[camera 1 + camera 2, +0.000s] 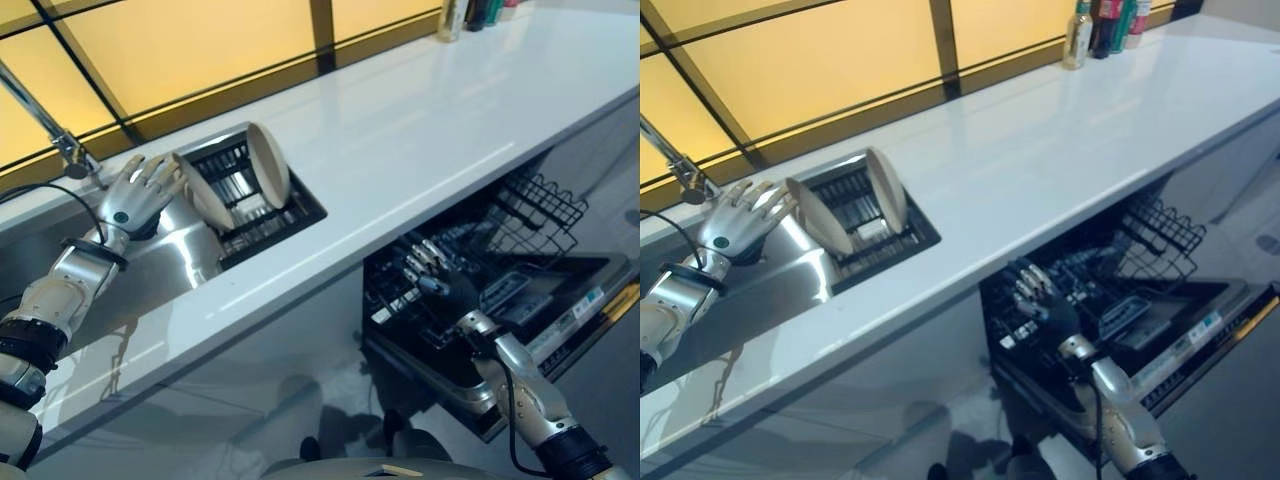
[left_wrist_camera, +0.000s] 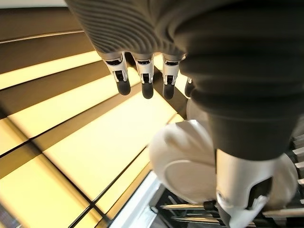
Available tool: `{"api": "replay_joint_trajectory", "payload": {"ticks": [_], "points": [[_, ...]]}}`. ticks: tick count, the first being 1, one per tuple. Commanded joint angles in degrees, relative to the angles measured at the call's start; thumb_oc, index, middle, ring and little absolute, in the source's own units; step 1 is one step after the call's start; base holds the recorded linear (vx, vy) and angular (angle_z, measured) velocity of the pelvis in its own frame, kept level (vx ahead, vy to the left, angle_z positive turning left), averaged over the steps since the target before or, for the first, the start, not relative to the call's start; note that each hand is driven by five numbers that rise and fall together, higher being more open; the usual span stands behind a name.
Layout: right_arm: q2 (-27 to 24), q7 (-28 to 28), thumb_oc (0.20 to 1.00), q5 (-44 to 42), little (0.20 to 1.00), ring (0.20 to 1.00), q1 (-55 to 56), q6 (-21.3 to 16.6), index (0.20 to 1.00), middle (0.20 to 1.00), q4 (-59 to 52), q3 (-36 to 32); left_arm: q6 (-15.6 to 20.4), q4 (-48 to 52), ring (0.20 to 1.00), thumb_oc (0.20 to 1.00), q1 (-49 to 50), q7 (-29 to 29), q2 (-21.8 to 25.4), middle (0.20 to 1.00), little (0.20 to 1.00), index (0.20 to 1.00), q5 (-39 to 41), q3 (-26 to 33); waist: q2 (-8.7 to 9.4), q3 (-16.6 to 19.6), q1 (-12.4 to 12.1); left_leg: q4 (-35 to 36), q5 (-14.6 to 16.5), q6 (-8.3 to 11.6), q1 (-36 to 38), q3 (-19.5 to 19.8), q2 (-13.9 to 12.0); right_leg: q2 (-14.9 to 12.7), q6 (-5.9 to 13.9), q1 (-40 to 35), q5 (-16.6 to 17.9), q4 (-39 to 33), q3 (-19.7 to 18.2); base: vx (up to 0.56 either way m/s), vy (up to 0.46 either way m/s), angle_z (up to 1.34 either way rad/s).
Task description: Pick up plates and place into dishwasher.
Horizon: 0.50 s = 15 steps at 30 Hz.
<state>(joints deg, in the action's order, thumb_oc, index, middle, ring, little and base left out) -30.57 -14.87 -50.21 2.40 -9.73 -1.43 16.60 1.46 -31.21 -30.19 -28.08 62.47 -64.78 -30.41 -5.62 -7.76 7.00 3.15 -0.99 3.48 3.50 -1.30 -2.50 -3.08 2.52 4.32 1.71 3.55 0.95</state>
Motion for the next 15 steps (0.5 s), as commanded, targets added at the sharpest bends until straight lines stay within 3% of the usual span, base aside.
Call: {"api": "replay_joint_trajectory", "payload": {"ticks": [1, 5, 15], "points": [[-0.2, 0.4, 1.000, -1.4, 1.000, 1.000, -2.8, -1.9, 1.000, 1.000, -5.2, 2.2, -4.4, -2.5, 1.000, 1.000, -7.5, 0.4, 2.4, 1.000, 1.000, 1.000, -0.5, -0.8, 1.99, 0.2, 1.1, -1.5, 0.5, -1.77, -4.9, -2.1, 2.3, -2.6, 5.11, -1.1, -4.9, 3.2, -1.2, 0.04, 0.016, -0.11], [0.5, 0.3, 1.000, -0.7, 1.000, 1.000, -1.9, -2.0, 1.000, 1.000, -5.0, 2.6, -3.4, -4.8, 1.000, 1.000, -10.2, -0.4, 2.0, 1.000, 1.000, 1.000, -2.1, -2.0, 2.00, 0.6, 1.6, -1.3, 0.6, -1.96, -4.4, -2.8, 2.3, -2.7, 5.38, -1.4, -4.8, 3.2, -1.2, 0.04, 0.002, -0.04], [0.4, 1.4, 1.000, -0.9, 1.000, 1.000, -2.1, -1.7, 1.000, 1.000, -5.9, 2.5, -3.5, -9.1, 1.000, 1.000, -11.3, 8.5, 0.3, 1.000, 1.000, 1.000, -2.9, -4.2, 2.00, 0.0, 1.8, -1.2, 0.7, -2.23, -4.3, -3.1, 2.3, -2.7, 5.54, -1.1, -4.8, 3.5, -1.4, 0.00, 0.000, 0.00]]}}
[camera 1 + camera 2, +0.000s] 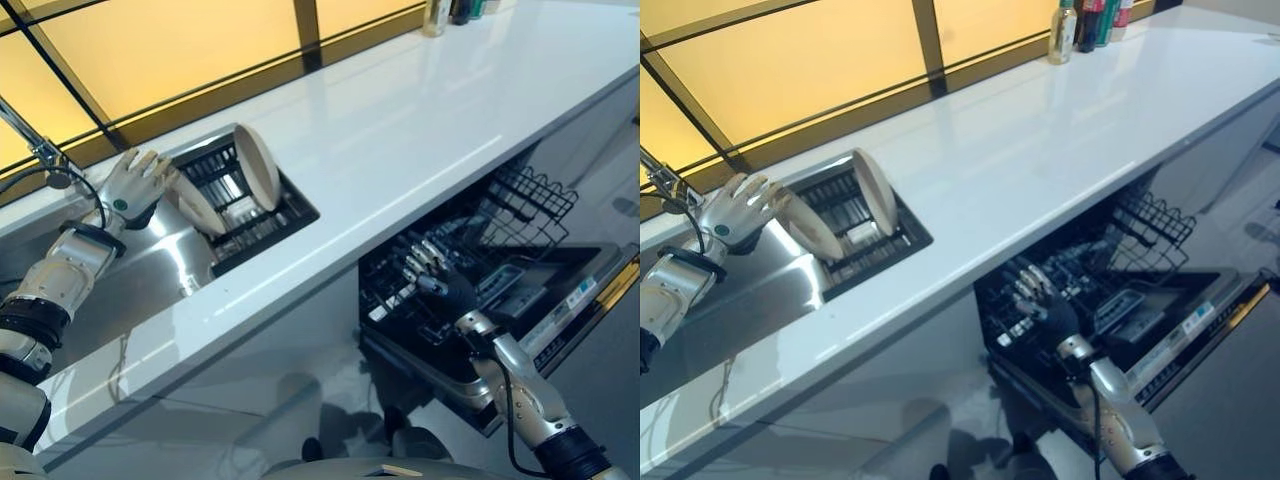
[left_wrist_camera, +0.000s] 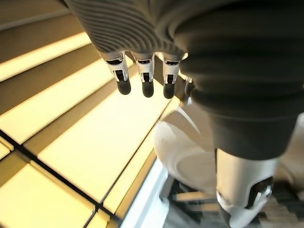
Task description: Pick up plates and place into dishwasher.
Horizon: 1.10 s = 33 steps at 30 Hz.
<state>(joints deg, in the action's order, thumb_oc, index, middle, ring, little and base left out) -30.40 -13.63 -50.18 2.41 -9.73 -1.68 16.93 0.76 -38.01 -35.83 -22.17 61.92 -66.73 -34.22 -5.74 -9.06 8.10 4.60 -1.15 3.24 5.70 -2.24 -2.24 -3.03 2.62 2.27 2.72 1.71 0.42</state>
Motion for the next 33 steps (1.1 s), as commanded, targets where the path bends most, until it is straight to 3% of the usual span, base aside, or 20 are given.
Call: {"api": "replay_joint_trajectory", "payload": {"ticks": [1, 10, 12, 19, 26, 33], "points": [[0.3, 0.2, 1.000, -0.8, 1.000, 1.000, -2.1, -1.9, 1.000, 1.000, -5.6, 2.3, -2.6, -2.8, 1.000, 1.000, -5.6, 2.7, 0.7, 1.000, 1.000, 1.000, -1.0, -0.5, 2.11, 1.2, 0.7, -2.7, 0.8, -1.99, -6.5, -2.1, 2.1, -2.8, 5.44, 0.9, -5.9, 5.3, -0.8, 0.00, 0.000, 0.00], [-0.1, 0.7, 1.000, -1.1, 1.000, 1.000, -3.4, -2.6, 1.000, 1.000, -4.8, 2.9, -2.4, -11.0, 1.000, 1.000, -11.5, -1.1, -1.9, 1.000, 1.000, 1.000, -3.0, -4.7, 2.31, 0.0, 1.4, -2.4, 0.4, -1.84, -7.3, -2.9, 1.9, -2.9, 5.51, 1.5, -5.2, 4.6, -0.8, -0.03, 0.002, -0.01], [-0.1, 1.3, 1.000, -0.9, 1.000, 1.000, -4.6, -3.1, 1.000, 1.000, -4.3, 3.0, -3.9, -14.3, 0.200, 0.200, -13.5, -0.9, -2.7, 0.200, 0.200, 0.200, -2.6, -6.3, 2.43, -0.8, 1.8, -2.3, 0.2, -1.83, -7.8, -3.1, 1.9, -2.9, 5.53, 2.0, -4.8, 4.5, -1.2, -0.09, -0.001, -0.09], [-0.2, 1.9, 1.000, -1.1, 1.000, 1.000, -4.8, -3.2, 1.000, 1.000, -4.6, 3.1, -6.2, -20.0, 0.200, 0.200, -13.9, -4.1, -4.0, 0.200, 0.200, 0.200, -3.3, -7.5, 2.83, -1.2, 2.7, -2.0, 0.0, -1.93, -7.6, -4.4, 1.7, -2.9, 5.71, 2.3, -4.3, 4.1, -1.8, -0.01, -0.009, -0.07], [0.1, 1.5, 1.000, -0.9, 1.000, 1.000, -4.6, -3.4, 1.000, 1.000, -4.8, 3.2, -6.1, -20.7, 0.200, 0.200, -13.0, -6.1, -3.9, 0.200, 0.200, 0.200, -4.7, -7.0, 2.84, -1.5, 2.9, -1.8, -0.2, -1.96, -7.3, -4.8, 1.5, -2.8, 5.52, 2.2, -4.3, 4.2, -1.8, 0.00, -0.003, -0.02], [0.7, 1.3, 1.000, -0.7, 1.000, 1.000, -2.8, -4.2, 1.000, 1.000, -5.2, 3.3, -4.3, -20.3, 0.200, 0.200, -10.5, -10.7, -2.5, 0.200, 0.200, 0.200, -4.0, -5.4, 2.82, 0.5, 2.1, -1.1, 0.0, -1.95, -6.1, -4.7, 1.6, -3.0, 5.59, 0.7, -4.4, 3.2, -0.5, 0.01, -0.015, 0.01]]}}
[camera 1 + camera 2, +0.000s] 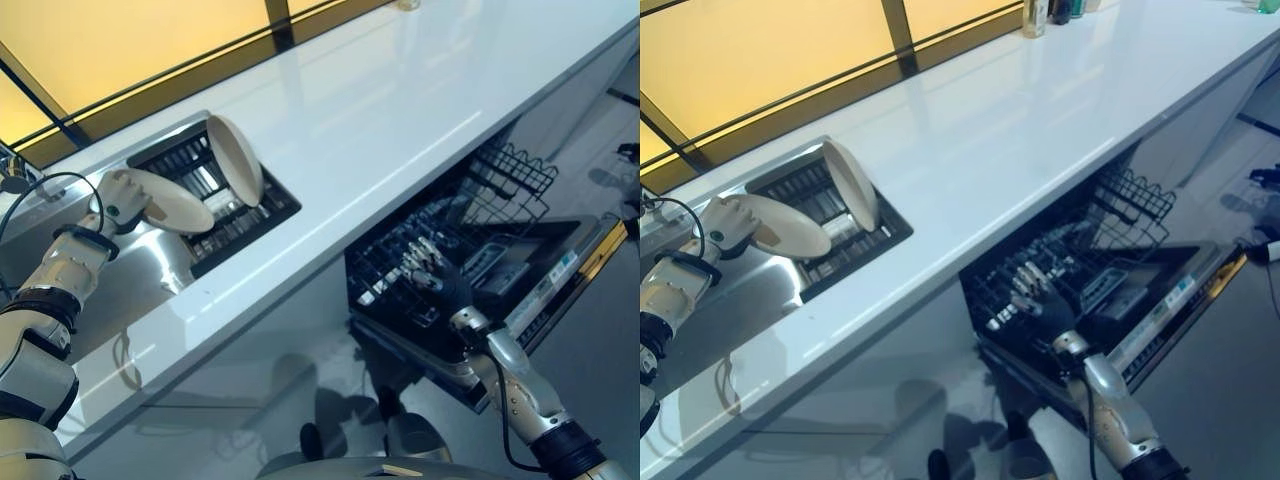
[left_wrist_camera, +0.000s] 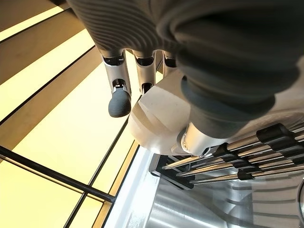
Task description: Pick up plates and place into dishwasher.
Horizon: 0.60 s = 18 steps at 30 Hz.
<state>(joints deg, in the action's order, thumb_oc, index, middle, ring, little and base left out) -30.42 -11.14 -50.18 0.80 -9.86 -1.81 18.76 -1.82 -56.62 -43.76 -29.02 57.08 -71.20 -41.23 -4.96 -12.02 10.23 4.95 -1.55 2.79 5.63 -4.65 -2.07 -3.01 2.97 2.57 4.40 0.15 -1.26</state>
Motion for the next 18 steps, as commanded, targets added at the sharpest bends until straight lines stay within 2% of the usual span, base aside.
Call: {"api": "replay_joint_trajectory", "payload": {"ticks": [1, 5, 9, 14, 18], "points": [[0.8, -1.1, 1.000, -0.7, 1.000, 1.000, -1.0, -4.3, 1.000, 1.000, -4.9, 1.6, -1.4, -1.6, 0.200, 0.200, -2.2, -5.0, 2.6, 0.200, 0.200, 0.200, 0.8, 1.8, 2.04, 3.8, -0.2, -1.4, 0.4, -1.51, -5.8, -2.2, 1.4, -3.0, 5.25, 0.1, -6.2, 4.7, 1.4, 0.04, -0.035, 0.03], [1.5, -1.3, 1.000, -1.0, 1.000, 1.000, -0.7, -4.2, 1.000, 1.000, -4.6, 1.8, 0.6, -0.3, 0.200, 0.200, -2.0, -8.3, 4.7, 0.200, 0.200, 0.200, 0.4, 3.0, 1.93, 5.1, -0.9, -1.2, 0.7, -1.41, -5.0, -2.1, 1.4, -3.1, 5.24, -0.9, -6.5, 4.5, 2.1, 0.03, -0.025, 0.04], [1.9, -1.2, 1.000, -1.3, 1.000, 1.000, -0.5, -4.4, 1.000, 1.000, -4.6, 2.4, 2.1, 2.6, 0.200, 0.200, -2.6, -8.9, 7.7, 0.200, 0.200, 0.200, 1.6, 4.3, 1.77, 6.3, -1.8, -1.0, 1.0, -1.39, -4.3, -1.9, 1.6, -3.3, 5.37, -2.1, -6.5, 3.9, 3.1, 0.01, -0.009, 0.02], [1.8, -0.4, 1.000, -1.8, 1.000, 1.000, -0.3, -4.3, 1.000, 1.000, -5.4, 2.7, 4.0, 7.5, 0.200, 0.200, -4.3, -7.8, 11.9, 0.200, 0.200, 0.200, 1.8, 5.7, 1.58, 7.5, -2.7, -0.8, 1.3, -1.45, -3.8, -1.5, 1.7, -3.4, 5.57, -2.6, -6.7, 3.7, 3.9, 0.00, -0.004, 0.01], [1.4, 0.3, 1.000, -2.5, 1.000, 1.000, 0.0, -4.1, 1.000, 1.000, -6.4, 2.4, 5.4, 13.6, 0.200, 0.200, -3.4, -4.3, 14.9, 0.200, 0.200, 0.200, 3.1, 7.4, 1.59, 8.2, -3.4, -0.6, 1.5, -1.54, -3.3, -0.9, 1.9, -3.4, 5.68, -3.2, -6.9, 3.5, 4.4, -0.01, -0.025, 0.08]]}}
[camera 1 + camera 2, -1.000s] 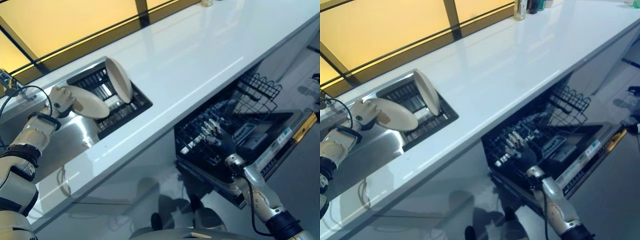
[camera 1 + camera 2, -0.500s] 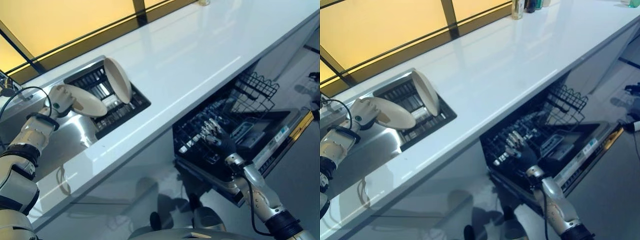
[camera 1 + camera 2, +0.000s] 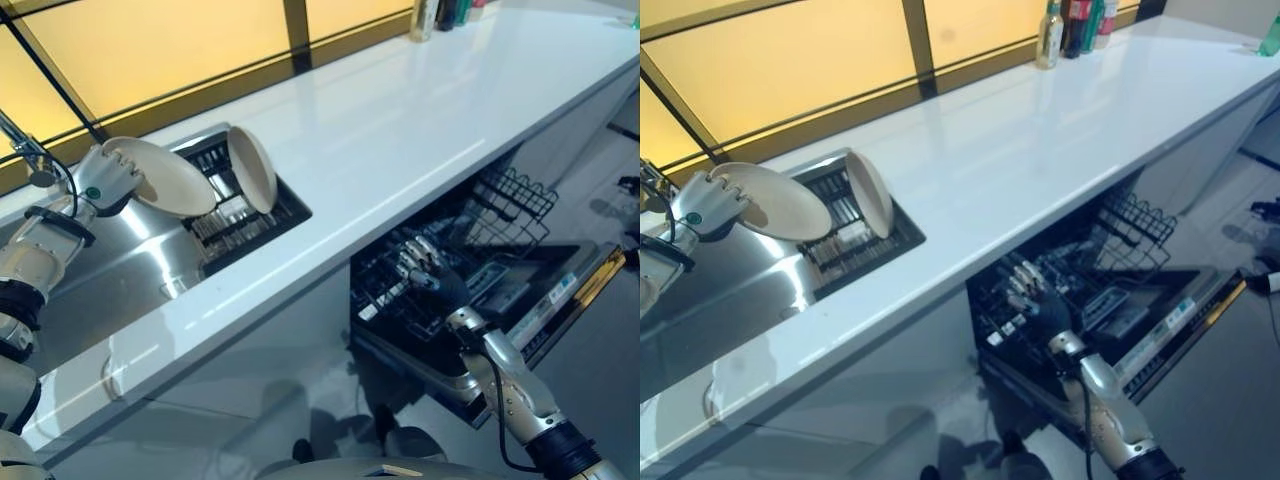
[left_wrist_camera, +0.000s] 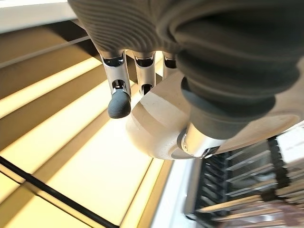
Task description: Pick up plates and place into dishwasher.
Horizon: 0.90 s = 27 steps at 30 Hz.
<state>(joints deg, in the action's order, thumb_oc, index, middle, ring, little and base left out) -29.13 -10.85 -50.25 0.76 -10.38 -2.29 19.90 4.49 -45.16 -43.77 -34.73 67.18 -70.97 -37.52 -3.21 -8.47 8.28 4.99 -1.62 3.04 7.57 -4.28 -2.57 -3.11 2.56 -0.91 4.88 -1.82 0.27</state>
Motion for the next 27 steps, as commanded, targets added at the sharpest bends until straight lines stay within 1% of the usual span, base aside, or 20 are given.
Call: {"api": "replay_joint_trajectory", "payload": {"ticks": [1, 5, 6, 9, 11, 13, 15, 16, 18, 19, 20, 21, 22, 26, 27], "points": [[0.1, 0.1, 1.000, -2.6, 1.000, 1.000, 0.1, -3.7, 1.000, 1.000, -6.1, 1.2, -1.0, 3.4, 0.200, 0.200, -2.8, 1.6, 5.4, 0.200, 0.200, 0.200, 3.3, 4.3, -0.14, 4.7, -1.6, -0.7, 1.6, -1.81, -5.1, -1.1, 2.4, -3.3, 6.11, 0.1, -7.4, 5.4, 3.0, -0.03, -0.038, 0.03], [-0.2, 0.4, 1.000, -3.1, 1.000, 1.000, 0.9, -4.4, 1.000, 1.000, -7.2, 0.8, -1.0, 10.1, 0.200, 0.200, -0.7, 1.8, 8.4, 0.200, 0.200, 0.200, 5.9, 7.1, 0.12, 5.1, -2.3, -0.6, 1.7, -1.85, -5.0, -0.8, 2.4, -3.2, 6.30, -0.1, -7.4, 5.2, 3.3, -0.04, -0.046, 0.03], [-0.2, 0.4, 1.000, -3.1, 1.000, 1.000, 1.0, -4.4, 1.000, 1.000, -7.3, 0.7, -1.0, 10.5, 0.200, 0.200, -0.3, 1.7, 8.6, 0.200, 0.200, 0.200, 6.0, 7.6, 0.14, 5.1, -2.4, -0.6, 1.7, -1.86, -5.0, -0.8, 2.4, -3.2, 6.32, -0.1, -7.3, 5.2, 3.3, -0.03, -0.044, 0.04], [-0.1, 0.0, 1.000, -3.4, 1.000, 1.000, 1.4, -5.4, 1.000, 1.000, -7.1, 0.3, -1.3, 14.2, 0.200, 0.200, 2.3, 0.1, 10.2, 0.200, 0.200, 0.200, 8.9, 10.7, 0.37, 5.4, -2.9, -0.6, 1.7, -1.87, -4.8, -0.5, 2.4, -3.1, 6.32, -0.3, -7.3, 5.0, 3.5, -0.03, -0.058, 0.04], [0.2, 0.0, 1.000, -3.2, 1.000, 1.000, 1.7, -6.1, 1.000, 1.000, -7.0, 0.1, -1.5, 16.4, 0.200, 0.200, 4.7, -2.1, 11.2, 0.200, 0.200, 0.200, 12.5, 13.4, 0.56, 5.7, -3.3, -0.6, 1.7, -1.84, -4.8, -0.3, 2.4, -3.0, 6.31, -0.3, -7.3, 5.0, 3.5, -0.04, -0.056, 0.10], [0.4, 0.2, 1.000, -3.1, 1.000, 1.000, 2.0, -6.7, 1.000, 1.000, -7.3, -0.1, -0.9, 18.6, 0.200, 0.200, 7.6, -4.5, 11.3, 0.200, 0.200, 0.200, 17.1, 17.2, 0.79, 6.0, -3.6, -0.6, 1.6, -1.80, -4.8, -0.1, 2.3, -2.8, 6.21, -0.4, -7.3, 5.0, 3.5, -0.03, -0.051, 0.05], [0.5, 0.4, 1.000, -2.9, 1.000, 1.000, 2.1, -7.3, 1.000, 1.000, -7.6, -0.2, 1.0, 20.1, 0.200, 0.200, 10.4, -6.6, 10.7, 0.200, 0.200, 0.200, 24.0, 20.9, 0.96, 6.3, -3.9, -0.6, 1.6, -1.80, -4.9, 0.1, 2.3, -2.7, 6.13, -0.3, -7.4, 5.1, 3.5, -0.03, -0.047, 0.01], [0.7, 0.8, 1.000, -2.6, 1.000, 1.000, 2.2, -7.5, 1.000, 1.000, -7.7, -0.5, 2.0, 22.0, 0.200, 0.200, 12.3, -7.4, 9.5, 0.200, 0.200, 0.200, 27.7, 23.7, 1.25, 6.5, -4.3, -0.7, 1.6, -1.73, -5.0, 0.4, 2.3, -2.6, 6.02, -0.3, -7.5, 5.0, 3.5, -0.03, -0.040, 0.01], [1.0, 1.0, 1.000, -2.4, 1.000, 1.000, 2.2, -7.8, 1.000, 1.000, -7.7, -0.6, 4.0, 24.0, 0.200, 0.200, 16.3, -8.4, 6.7, 0.200, 0.200, 0.200, 32.2, 28.3, 1.55, 6.7, -4.4, -0.6, 1.6, -1.69, -5.0, 0.6, 2.3, -2.4, 5.85, -0.3, -7.6, 5.0, 3.4, -0.02, -0.038, 0.00], [1.3, 1.2, 1.000, -2.0, 1.000, 1.000, 2.1, -7.9, 1.000, 1.000, -7.8, -0.7, 5.5, 25.4, 0.200, 0.200, 17.9, -8.7, 4.7, 0.200, 0.200, 0.200, 34.6, 30.7, 1.76, 6.8, -4.5, -0.6, 1.6, -1.67, -4.9, 0.8, 2.3, -2.3, 5.74, -0.3, -7.7, 5.0, 3.3, 0.00, 0.000, 0.00], [1.2, 1.3, 1.000, -1.9, 1.000, 1.000, 2.1, -7.9, 1.000, 1.000, -7.9, -0.7, 6.3, 26.0, 0.200, 0.200, 19.1, -8.9, 4.0, 0.200, 0.200, 0.200, 35.8, 32.0, 1.74, 6.9, -4.4, -0.6, 1.6, -1.66, -4.9, 0.8, 2.3, -2.2, 5.70, -0.3, -7.7, 5.1, 3.2, -0.02, -0.034, 0.00], [1.7, 1.3, 1.000, -1.7, 1.000, 1.000, 2.2, -8.1, 1.000, 1.000, -7.7, -1.1, 8.2, 28.1, 0.200, 0.200, 21.2, -8.8, 0.7, 0.200, 0.200, 0.200, 38.5, 34.3, 2.10, 7.0, -4.6, -0.6, 1.7, -1.66, -4.9, 1.1, 2.2, -2.1, 5.56, -0.3, -7.9, 5.1, 3.1, -0.02, -0.033, 0.01], [2.0, 1.5, 1.000, -1.4, 1.000, 1.000, 2.2, -8.1, 1.000, 1.000, -7.9, -1.3, 9.0, 29.8, 0.200, 0.200, 22.7, -8.5, -1.5, 0.200, 0.200, 0.200, 39.6, 36.0, 2.30, 7.1, -4.6, -0.6, 1.7, -1.65, -4.9, 1.2, 2.2, -2.0, 5.50, -0.3, -7.9, 5.2, 3.0, -0.03, -0.040, 0.02], [2.9, 2.7, 1.000, -0.1, 1.000, 1.000, 2.5, -9.2, 1.000, 1.000, -8.2, -1.9, 11.6, 36.3, 0.200, 0.200, 27.2, -6.8, -10.5, 0.200, 0.200, 0.200, 42.6, 39.5, 2.92, 7.4, -4.5, -0.5, 1.8, -1.66, -4.9, 1.5, 2.2, -1.8, 5.37, -0.1, -7.9, 5.3, 2.4, -0.01, -0.025, 0.01], [3.0, 2.9, 1.000, 0.1, 1.000, 1.000, 2.6, -9.3, 1.000, 1.000, -8.2, -1.9, 11.8, 37.1, 0.200, 0.200, 27.8, -6.6, -11.7, 0.200, 0.200, 0.200, 42.6, 39.9, 2.93, 7.4, -4.4, -0.5, 1.8, -1.66, -4.9, 1.6, 2.2, -1.7, 5.37, -0.1, -7.9, 5.3, 2.3, 0.00, 0.000, 0.00]]}}
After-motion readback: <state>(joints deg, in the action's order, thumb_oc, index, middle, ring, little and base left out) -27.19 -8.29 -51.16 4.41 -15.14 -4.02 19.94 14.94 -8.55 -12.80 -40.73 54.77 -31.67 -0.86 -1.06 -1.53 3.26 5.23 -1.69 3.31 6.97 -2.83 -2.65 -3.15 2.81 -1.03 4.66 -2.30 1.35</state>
